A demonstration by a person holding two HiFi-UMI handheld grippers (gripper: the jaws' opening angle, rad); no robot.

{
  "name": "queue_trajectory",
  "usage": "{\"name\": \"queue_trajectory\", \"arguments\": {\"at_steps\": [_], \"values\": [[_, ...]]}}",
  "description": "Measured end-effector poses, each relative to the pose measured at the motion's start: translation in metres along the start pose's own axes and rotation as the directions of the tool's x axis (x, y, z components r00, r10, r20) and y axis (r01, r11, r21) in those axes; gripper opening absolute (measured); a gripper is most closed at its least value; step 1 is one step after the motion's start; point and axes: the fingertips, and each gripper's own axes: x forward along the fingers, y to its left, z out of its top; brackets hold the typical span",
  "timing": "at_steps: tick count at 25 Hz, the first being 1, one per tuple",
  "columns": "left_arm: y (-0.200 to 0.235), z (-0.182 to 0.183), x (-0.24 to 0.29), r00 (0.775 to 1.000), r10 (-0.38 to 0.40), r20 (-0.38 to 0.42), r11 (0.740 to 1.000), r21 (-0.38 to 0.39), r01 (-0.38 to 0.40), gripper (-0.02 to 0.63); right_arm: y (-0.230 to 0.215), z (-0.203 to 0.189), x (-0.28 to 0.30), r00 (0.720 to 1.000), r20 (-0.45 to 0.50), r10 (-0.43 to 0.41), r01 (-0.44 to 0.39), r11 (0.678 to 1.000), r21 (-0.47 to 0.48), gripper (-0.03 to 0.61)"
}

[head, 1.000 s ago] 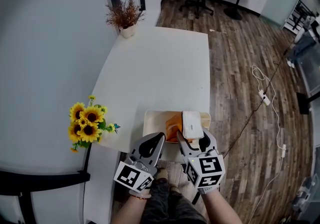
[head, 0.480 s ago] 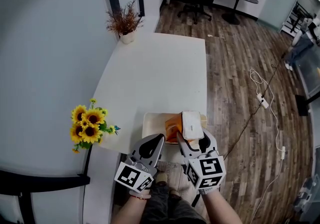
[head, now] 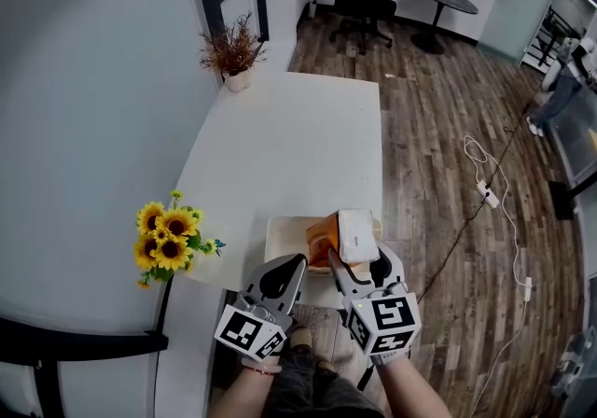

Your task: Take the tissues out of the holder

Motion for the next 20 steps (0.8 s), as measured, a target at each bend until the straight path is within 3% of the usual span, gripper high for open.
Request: {"name": "queue_trajectory", "arguments": {"at_steps": [20], "values": [[-0.017,0.019,0.001,1.000,-0.011,0.026,1.000,0.024,0.011,0.008,0.001,0.025,-0.026,0.999,0.044,0.012,-0.011,1.000,-0.023,0.273]]}}
